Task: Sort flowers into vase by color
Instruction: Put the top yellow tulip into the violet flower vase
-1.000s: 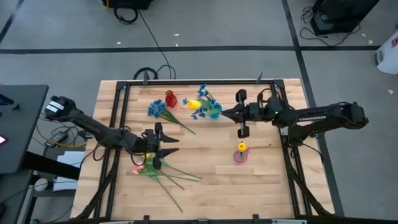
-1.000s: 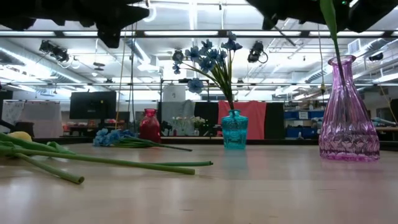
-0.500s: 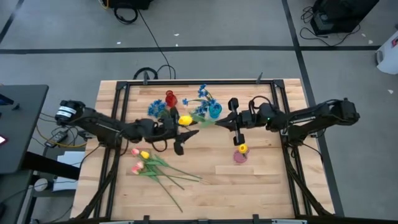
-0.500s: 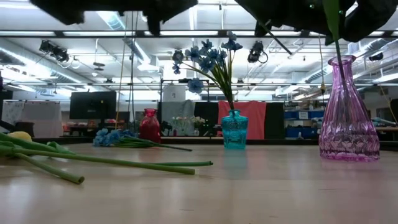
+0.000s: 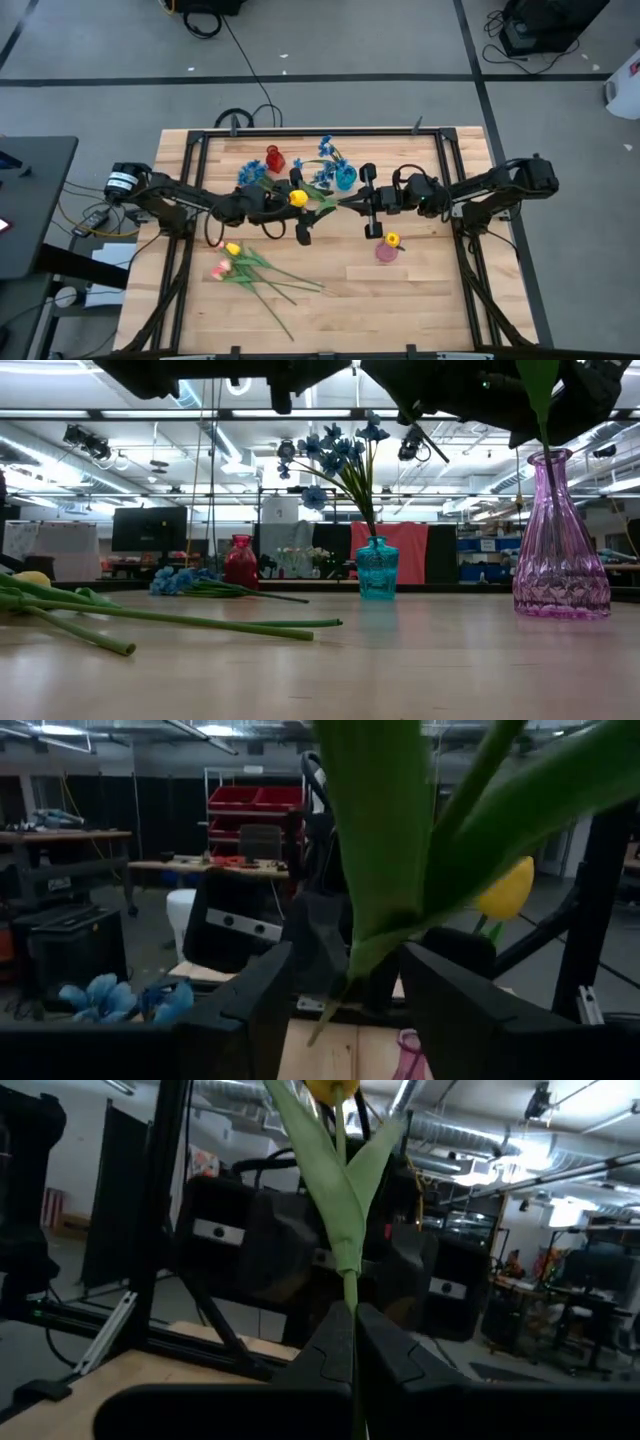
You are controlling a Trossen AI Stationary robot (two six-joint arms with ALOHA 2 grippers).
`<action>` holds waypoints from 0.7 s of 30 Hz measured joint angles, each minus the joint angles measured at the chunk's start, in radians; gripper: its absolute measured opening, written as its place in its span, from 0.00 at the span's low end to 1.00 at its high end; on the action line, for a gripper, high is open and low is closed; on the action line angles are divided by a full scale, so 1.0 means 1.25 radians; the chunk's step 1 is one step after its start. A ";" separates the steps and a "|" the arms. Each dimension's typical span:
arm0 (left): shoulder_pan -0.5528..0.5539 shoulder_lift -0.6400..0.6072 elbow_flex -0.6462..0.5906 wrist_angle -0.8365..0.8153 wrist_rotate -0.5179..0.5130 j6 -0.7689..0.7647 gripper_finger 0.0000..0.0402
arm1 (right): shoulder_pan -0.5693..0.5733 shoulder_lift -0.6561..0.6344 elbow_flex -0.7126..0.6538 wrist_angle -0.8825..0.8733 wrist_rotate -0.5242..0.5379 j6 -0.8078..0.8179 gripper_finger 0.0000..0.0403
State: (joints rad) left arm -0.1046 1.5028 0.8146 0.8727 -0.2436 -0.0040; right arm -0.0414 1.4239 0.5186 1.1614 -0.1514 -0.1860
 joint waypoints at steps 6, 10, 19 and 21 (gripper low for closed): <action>0.002 0.009 0.006 0.010 -0.005 0.034 0.55 | -0.007 0.015 0.003 0.021 0.003 -0.010 0.02; 0.005 0.009 0.008 0.041 -0.010 0.045 0.48 | -0.007 0.021 0.003 0.020 0.003 -0.015 0.02; 0.035 0.009 0.008 0.016 -0.013 0.042 0.06 | -0.008 0.014 0.004 -0.016 0.062 0.020 0.15; 0.037 0.003 0.008 -0.017 -0.008 0.040 0.05 | -0.013 -0.009 0.004 -0.061 0.064 0.036 0.21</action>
State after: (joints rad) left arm -0.0586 1.5066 0.8246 0.8515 -0.2542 0.0462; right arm -0.0577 1.4132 0.5236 1.0856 -0.0710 -0.1407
